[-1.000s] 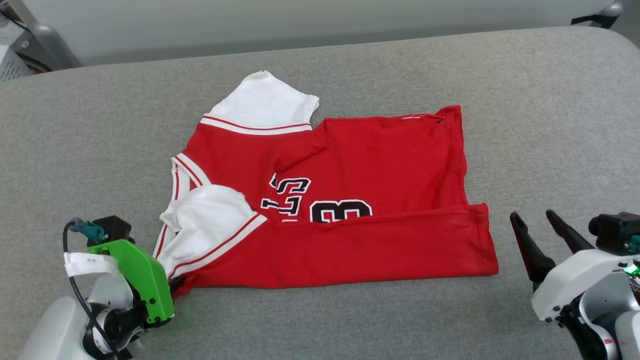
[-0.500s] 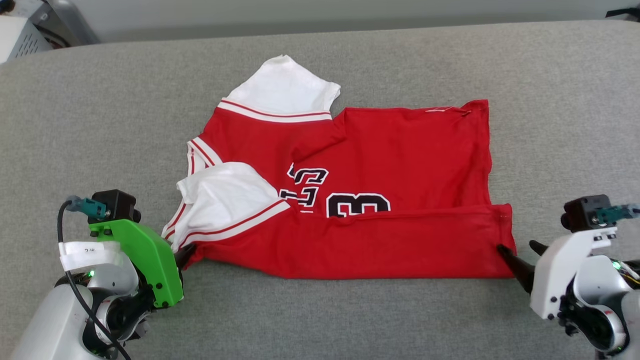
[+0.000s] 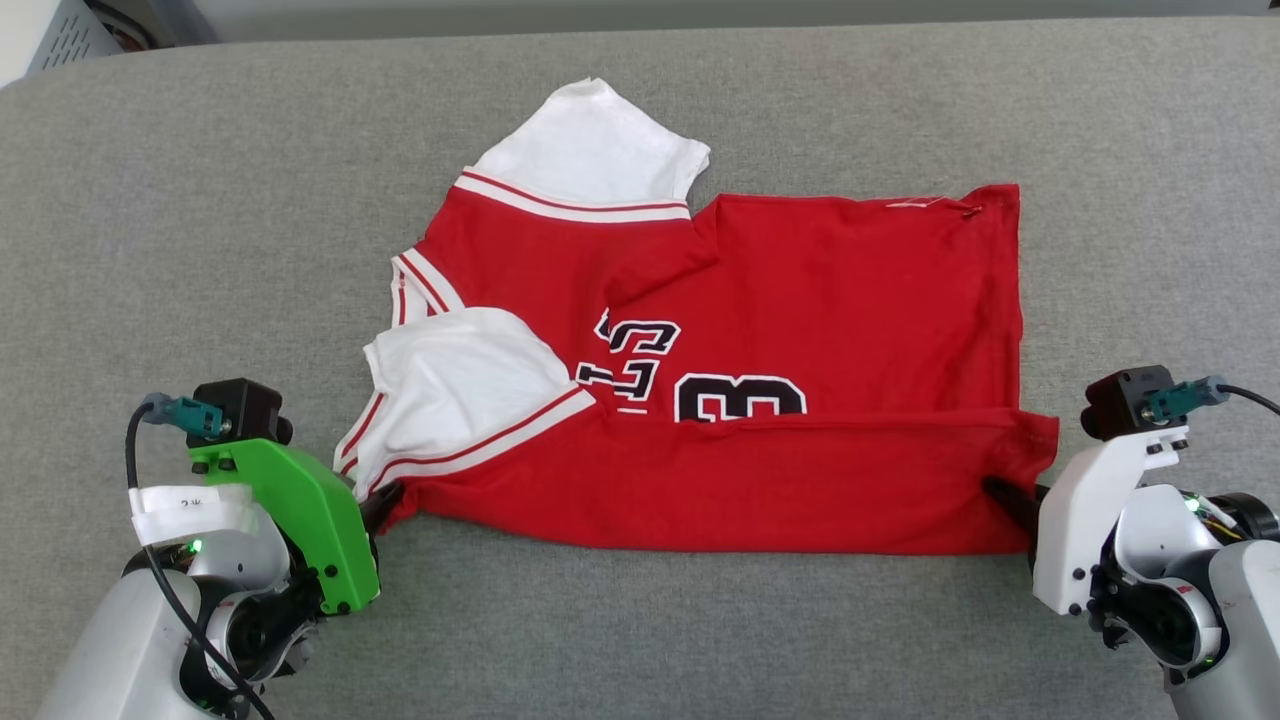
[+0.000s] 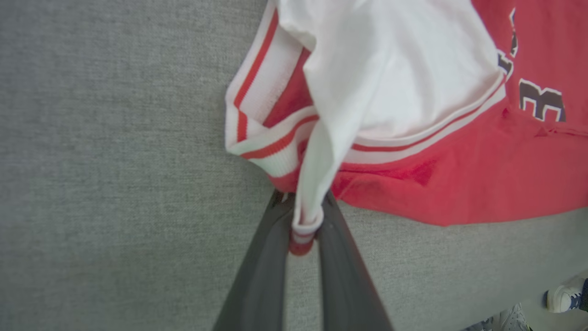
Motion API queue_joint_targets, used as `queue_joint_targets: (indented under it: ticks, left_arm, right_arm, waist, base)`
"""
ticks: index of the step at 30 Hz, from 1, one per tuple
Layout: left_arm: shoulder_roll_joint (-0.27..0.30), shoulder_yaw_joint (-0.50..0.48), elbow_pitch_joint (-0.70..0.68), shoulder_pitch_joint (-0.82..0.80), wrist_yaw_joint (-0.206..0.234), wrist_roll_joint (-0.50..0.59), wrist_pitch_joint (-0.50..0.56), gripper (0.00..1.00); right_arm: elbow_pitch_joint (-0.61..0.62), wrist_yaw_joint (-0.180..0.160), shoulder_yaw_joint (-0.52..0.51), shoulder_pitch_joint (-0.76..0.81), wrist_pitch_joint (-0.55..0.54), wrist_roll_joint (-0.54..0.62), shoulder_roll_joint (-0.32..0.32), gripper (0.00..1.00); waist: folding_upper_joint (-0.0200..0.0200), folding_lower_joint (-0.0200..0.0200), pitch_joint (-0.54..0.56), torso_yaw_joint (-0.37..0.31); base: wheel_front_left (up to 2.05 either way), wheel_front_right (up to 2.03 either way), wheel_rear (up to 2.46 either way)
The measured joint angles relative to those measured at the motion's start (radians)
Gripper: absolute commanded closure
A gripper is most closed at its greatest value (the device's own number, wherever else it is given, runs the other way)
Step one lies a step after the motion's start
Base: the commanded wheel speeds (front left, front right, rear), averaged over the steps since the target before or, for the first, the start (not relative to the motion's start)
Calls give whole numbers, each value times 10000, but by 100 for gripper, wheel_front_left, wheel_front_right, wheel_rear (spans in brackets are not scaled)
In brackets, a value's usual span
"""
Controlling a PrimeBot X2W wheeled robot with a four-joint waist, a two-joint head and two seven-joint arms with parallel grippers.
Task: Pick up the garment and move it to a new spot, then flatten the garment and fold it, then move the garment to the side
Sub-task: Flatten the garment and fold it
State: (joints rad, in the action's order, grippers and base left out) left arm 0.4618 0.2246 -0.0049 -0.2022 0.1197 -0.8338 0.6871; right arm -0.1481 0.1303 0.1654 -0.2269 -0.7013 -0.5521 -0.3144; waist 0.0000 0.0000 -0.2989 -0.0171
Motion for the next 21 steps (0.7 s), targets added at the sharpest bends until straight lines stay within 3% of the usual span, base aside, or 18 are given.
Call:
queue_joint_targets:
  ticks: [15,21]
  left_arm:
    - [153,-50,-627,658,-81,75,-307,100]
    - [382,-130,-1304,1538,194,75,-267,100]
  right_arm:
    - [174,10,-449,283,-134,-309,-33,100]
    - [529,12,-616,918,-472,-514,-58,100]
  waist:
    - [0,0,1252,-83]
    - [0,0,2026,-162]
  base:
    - [0,0,0]
    - [0,0,0]
